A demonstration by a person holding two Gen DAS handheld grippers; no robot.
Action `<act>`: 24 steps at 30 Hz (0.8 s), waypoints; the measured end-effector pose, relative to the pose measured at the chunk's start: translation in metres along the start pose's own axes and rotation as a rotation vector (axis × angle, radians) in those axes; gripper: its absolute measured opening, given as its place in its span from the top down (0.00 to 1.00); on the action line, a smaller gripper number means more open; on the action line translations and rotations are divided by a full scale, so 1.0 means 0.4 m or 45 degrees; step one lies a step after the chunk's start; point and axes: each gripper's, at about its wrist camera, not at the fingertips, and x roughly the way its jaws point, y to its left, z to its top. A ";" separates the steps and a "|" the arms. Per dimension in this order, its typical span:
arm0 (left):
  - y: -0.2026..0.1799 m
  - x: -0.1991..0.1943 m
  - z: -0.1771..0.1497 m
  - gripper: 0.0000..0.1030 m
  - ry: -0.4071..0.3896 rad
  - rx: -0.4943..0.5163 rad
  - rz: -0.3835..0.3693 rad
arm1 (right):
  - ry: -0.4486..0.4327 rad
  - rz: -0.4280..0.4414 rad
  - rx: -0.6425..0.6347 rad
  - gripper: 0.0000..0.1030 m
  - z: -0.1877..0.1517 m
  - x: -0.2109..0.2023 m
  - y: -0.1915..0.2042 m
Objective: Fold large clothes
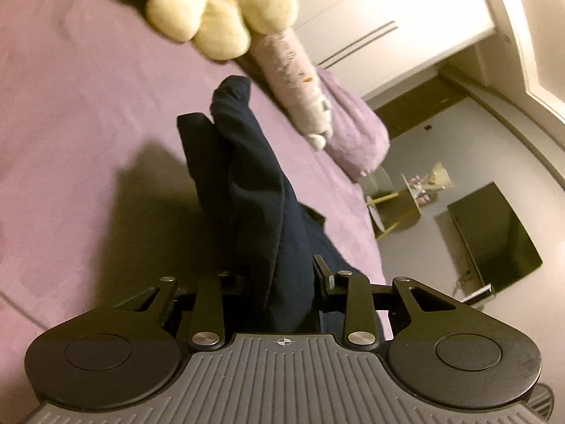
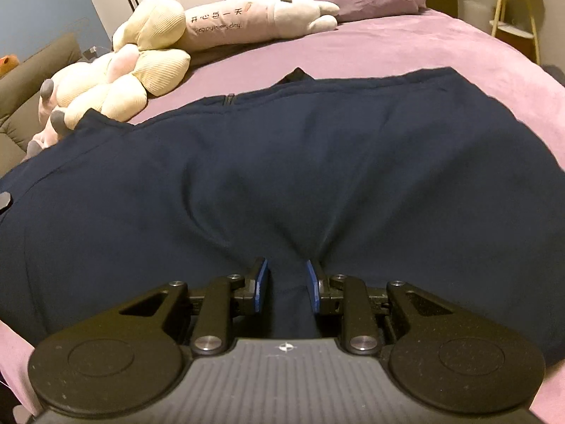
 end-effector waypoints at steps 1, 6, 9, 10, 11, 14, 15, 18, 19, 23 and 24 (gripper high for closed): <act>-0.018 0.001 0.002 0.67 -0.001 0.020 -0.008 | -0.026 0.009 0.010 0.78 0.000 -0.013 0.003; -0.120 0.031 0.001 0.69 0.039 0.112 -0.053 | -0.036 0.056 0.003 0.77 -0.034 0.001 0.005; -0.211 0.062 -0.015 0.69 0.037 0.201 -0.082 | -0.029 0.081 -0.027 0.77 -0.027 0.003 0.004; -0.240 0.078 -0.021 0.69 0.044 0.223 -0.105 | -0.028 0.114 0.007 0.77 -0.020 -0.002 -0.008; -0.271 0.097 -0.030 0.69 0.057 0.252 -0.130 | -0.034 0.140 0.046 0.77 -0.017 -0.008 -0.021; -0.357 0.173 -0.073 0.69 0.121 0.352 -0.173 | -0.068 0.222 0.203 0.77 -0.018 -0.036 -0.082; -0.381 0.203 -0.093 0.69 0.149 0.382 -0.183 | -0.084 0.229 0.238 0.77 -0.021 -0.049 -0.096; -0.445 0.314 -0.177 0.69 0.261 0.478 -0.200 | -0.167 0.220 0.319 0.77 -0.026 -0.102 -0.164; -0.457 0.346 -0.208 0.69 0.297 0.506 -0.199 | -0.190 0.213 0.341 0.77 -0.019 -0.118 -0.189; -0.472 0.485 -0.344 0.65 0.455 0.572 -0.112 | -0.272 0.171 0.450 0.77 -0.019 -0.184 -0.301; -0.465 0.510 -0.380 0.63 0.480 0.580 -0.086 | -0.283 0.154 0.461 0.76 -0.019 -0.197 -0.319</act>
